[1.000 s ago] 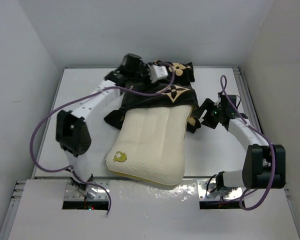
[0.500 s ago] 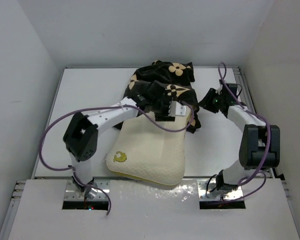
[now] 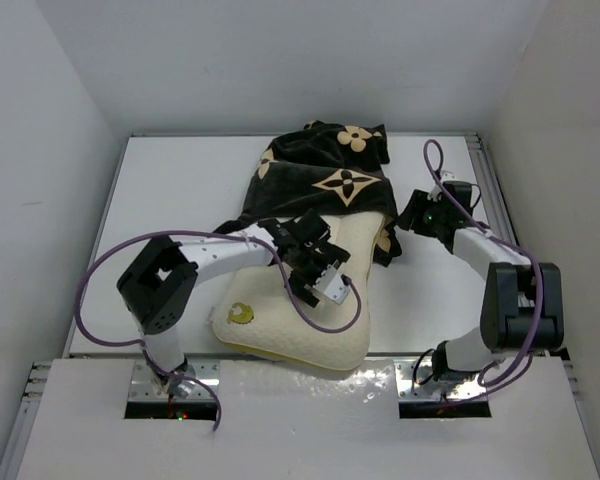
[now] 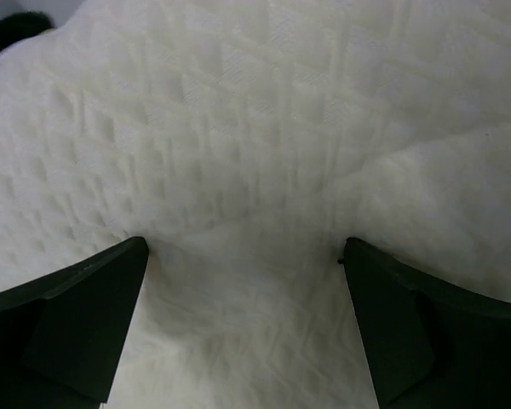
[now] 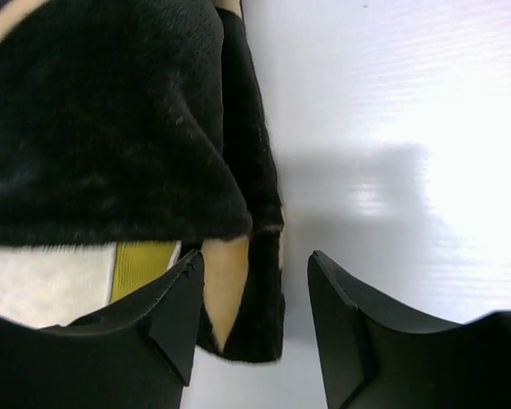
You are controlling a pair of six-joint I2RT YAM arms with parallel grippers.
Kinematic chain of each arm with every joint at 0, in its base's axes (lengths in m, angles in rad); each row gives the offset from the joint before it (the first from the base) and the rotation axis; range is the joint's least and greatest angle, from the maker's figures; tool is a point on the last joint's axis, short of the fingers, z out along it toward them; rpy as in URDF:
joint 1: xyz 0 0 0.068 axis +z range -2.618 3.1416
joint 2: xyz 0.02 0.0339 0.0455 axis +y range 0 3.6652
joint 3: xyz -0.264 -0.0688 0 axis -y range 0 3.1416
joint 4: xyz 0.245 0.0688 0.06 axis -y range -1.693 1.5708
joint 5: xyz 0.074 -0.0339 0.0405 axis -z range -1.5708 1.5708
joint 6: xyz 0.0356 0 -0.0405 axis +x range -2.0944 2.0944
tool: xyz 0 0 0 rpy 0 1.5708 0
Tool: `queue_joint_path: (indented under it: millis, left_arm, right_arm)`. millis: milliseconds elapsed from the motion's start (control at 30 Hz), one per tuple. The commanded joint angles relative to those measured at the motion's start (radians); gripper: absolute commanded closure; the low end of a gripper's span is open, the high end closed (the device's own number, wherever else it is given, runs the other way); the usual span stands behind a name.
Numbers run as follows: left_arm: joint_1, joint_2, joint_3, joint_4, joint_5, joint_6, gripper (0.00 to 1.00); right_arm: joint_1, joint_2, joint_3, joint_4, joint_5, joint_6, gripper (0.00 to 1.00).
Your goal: Put the pillow into the pillowcase
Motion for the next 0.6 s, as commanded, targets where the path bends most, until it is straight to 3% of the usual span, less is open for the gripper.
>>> queue_joint_path:
  millis: [0, 133, 200, 233, 300, 333, 367, 400, 500, 567]
  left_arm:
    - [-0.020, 0.009, -0.144, 0.210, -0.101, -0.033, 0.00]
    - [-0.017, 0.021, -0.218, 0.327, -0.129, -0.044, 0.00]
    - [-0.010, 0.032, -0.218, 0.344, -0.120, -0.064, 0.08]
    - [-0.007, 0.035, -0.212, 0.347, -0.113, -0.079, 0.29]
    - [-0.008, 0.046, -0.207, 0.340, -0.092, -0.093, 0.53]
    - [-0.008, 0.051, -0.203, 0.332, -0.083, -0.098, 0.80]
    - [-0.010, 0.052, -0.198, 0.327, -0.072, -0.122, 1.00]
    - [-0.011, 0.049, -0.198, 0.338, -0.061, -0.162, 1.00]
    - [-0.005, 0.035, -0.150, 0.318, -0.046, -0.320, 1.00]
    - [0.022, 0.028, -0.071, 0.285, -0.058, -0.504, 1.00]
  right_arm:
    - [0.028, 0.091, 0.045, 0.143, 0.002, 0.030, 0.48]
    - [0.072, 0.223, 0.105, 0.168, -0.016, 0.045, 0.50]
    - [0.088, 0.227, 0.096, 0.195, 0.008, 0.048, 0.52]
    - [0.093, 0.224, 0.083, 0.262, 0.017, 0.074, 0.53]
    - [0.096, 0.227, 0.049, 0.339, 0.034, 0.120, 0.69]
    - [0.099, 0.232, 0.044, 0.396, 0.031, 0.127, 0.77]
    - [0.102, 0.235, 0.046, 0.410, 0.031, 0.130, 0.86]
    - [0.114, 0.232, 0.049, 0.412, 0.034, 0.125, 1.00]
    - [0.146, 0.172, 0.072, 0.334, 0.083, 0.070, 1.00]
    - [0.166, 0.079, 0.096, 0.201, 0.126, 0.039, 1.00]
